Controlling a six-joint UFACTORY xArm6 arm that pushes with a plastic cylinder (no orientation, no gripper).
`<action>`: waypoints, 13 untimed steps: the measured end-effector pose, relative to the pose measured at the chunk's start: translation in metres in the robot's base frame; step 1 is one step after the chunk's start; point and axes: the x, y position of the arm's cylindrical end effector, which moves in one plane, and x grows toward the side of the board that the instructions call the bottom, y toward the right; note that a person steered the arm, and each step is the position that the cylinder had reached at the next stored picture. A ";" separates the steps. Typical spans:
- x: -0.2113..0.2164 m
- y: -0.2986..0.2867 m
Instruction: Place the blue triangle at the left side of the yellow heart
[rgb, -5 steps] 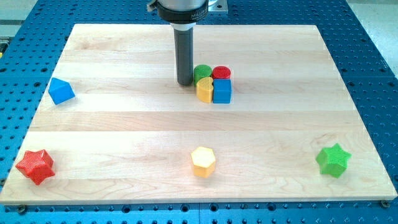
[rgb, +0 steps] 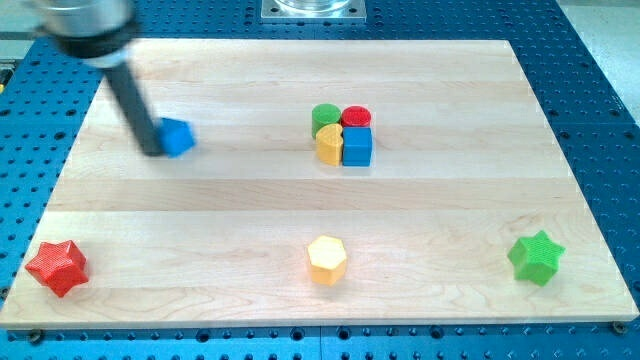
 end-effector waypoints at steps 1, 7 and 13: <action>-0.002 0.076; -0.011 0.135; 0.032 0.107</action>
